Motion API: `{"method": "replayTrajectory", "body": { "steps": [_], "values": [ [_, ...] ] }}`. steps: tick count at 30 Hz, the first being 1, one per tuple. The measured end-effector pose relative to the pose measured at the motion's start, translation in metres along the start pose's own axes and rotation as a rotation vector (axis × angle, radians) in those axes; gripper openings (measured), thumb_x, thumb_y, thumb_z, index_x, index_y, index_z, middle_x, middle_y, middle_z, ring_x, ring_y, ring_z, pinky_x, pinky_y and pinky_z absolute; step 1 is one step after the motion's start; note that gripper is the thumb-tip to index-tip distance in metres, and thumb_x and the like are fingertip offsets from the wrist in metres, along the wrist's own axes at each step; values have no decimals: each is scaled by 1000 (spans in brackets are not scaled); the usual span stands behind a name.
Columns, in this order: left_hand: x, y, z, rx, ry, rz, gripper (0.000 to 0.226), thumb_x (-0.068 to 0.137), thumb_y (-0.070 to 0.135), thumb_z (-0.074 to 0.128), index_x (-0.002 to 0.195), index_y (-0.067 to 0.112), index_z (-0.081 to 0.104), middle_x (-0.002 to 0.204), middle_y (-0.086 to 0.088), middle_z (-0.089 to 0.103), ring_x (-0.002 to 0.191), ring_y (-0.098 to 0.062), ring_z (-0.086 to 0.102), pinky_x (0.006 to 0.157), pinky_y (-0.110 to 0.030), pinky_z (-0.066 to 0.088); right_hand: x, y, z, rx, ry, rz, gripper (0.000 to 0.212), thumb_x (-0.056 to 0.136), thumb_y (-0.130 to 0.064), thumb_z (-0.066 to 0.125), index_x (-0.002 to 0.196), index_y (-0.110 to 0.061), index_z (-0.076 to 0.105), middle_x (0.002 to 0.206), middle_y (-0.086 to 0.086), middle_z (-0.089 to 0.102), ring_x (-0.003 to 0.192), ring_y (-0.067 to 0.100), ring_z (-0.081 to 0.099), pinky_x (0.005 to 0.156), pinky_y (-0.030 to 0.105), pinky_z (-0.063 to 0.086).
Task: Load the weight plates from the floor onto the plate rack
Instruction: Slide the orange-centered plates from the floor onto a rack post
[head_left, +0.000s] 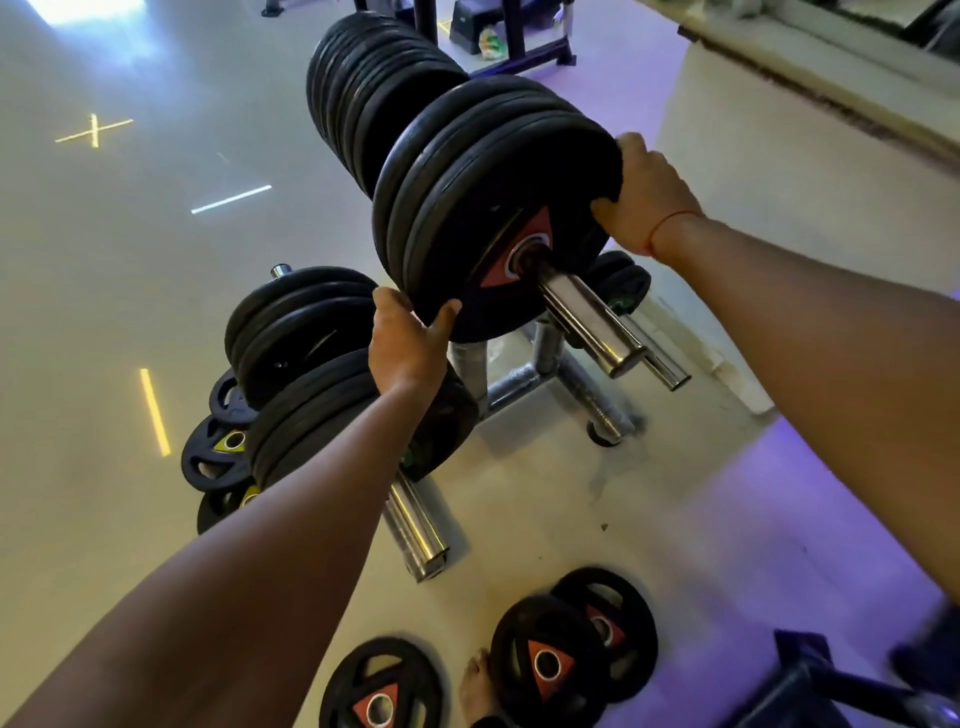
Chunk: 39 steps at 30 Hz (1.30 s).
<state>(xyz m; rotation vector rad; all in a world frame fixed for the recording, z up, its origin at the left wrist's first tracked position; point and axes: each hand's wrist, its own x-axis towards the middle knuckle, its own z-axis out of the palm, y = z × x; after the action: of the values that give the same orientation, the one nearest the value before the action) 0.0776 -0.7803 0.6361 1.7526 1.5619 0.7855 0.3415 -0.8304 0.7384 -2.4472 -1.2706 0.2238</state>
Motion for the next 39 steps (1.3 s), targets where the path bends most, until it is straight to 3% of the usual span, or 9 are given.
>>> {"method": "replayTrajectory", "body": {
  "steps": [6, 11, 16, 19, 23, 27, 34, 39],
  "values": [
    [-49, -7, 7, 60, -127, 28, 44, 92, 59, 61, 110, 21, 49, 96, 6, 62, 83, -13, 60, 58, -23, 37, -89, 55, 39, 147, -59, 140, 58, 98, -34, 55, 150, -17, 34, 139, 23, 46, 123, 45, 52, 104, 53, 43],
    [-109, -20, 21, 150, -261, 67, 48, 93, 60, 58, 117, 18, 55, 99, 4, 65, 86, -17, 62, 67, -32, 43, -160, 106, 74, 271, -74, 305, 56, 99, -37, 57, 146, -13, 37, 141, 20, 51, 125, 41, 53, 102, 47, 45],
    [-186, -57, 46, 210, -347, 68, 39, 95, 60, 55, 106, 22, 57, 90, 5, 64, 81, -16, 63, 68, -34, 51, -236, 148, 126, 321, -161, 393, 60, 100, -38, 55, 149, -10, 33, 146, 23, 46, 129, 42, 50, 105, 47, 44],
    [-233, -97, 75, 244, -436, 70, 40, 95, 61, 54, 108, 23, 56, 92, 3, 66, 81, -14, 63, 66, -32, 49, -288, 171, 173, 351, -228, 453, 54, 98, -35, 57, 141, -7, 41, 140, 21, 53, 125, 40, 53, 99, 44, 45],
    [-282, -160, 118, 353, -534, 16, 45, 95, 65, 52, 111, 23, 57, 100, -3, 69, 88, -20, 64, 73, -36, 50, -359, 204, 249, 334, -411, 560, 65, 98, -40, 55, 151, -12, 31, 146, 18, 47, 129, 39, 51, 104, 45, 45],
    [-310, -226, 162, 426, -651, 3, 48, 97, 61, 51, 113, 16, 57, 93, -2, 66, 86, -22, 62, 72, -33, 44, -413, 243, 326, 346, -541, 645, 59, 98, -44, 54, 145, -12, 37, 140, 16, 51, 125, 39, 53, 102, 47, 48],
    [-314, -356, 246, 488, -814, 45, 50, 98, 59, 51, 117, 14, 58, 105, -4, 67, 97, -22, 65, 81, -35, 51, -460, 309, 454, 376, -565, 766, 54, 99, -39, 59, 141, -10, 43, 136, 14, 54, 124, 35, 56, 99, 42, 48],
    [-321, -461, 313, 508, -877, 47, 39, 104, 46, 48, 113, 11, 60, 107, -7, 66, 96, -22, 61, 74, -29, 38, -487, 355, 565, 415, -577, 807, 58, 98, -47, 55, 146, -20, 38, 140, 11, 51, 129, 35, 52, 101, 49, 50]
  ]
}}
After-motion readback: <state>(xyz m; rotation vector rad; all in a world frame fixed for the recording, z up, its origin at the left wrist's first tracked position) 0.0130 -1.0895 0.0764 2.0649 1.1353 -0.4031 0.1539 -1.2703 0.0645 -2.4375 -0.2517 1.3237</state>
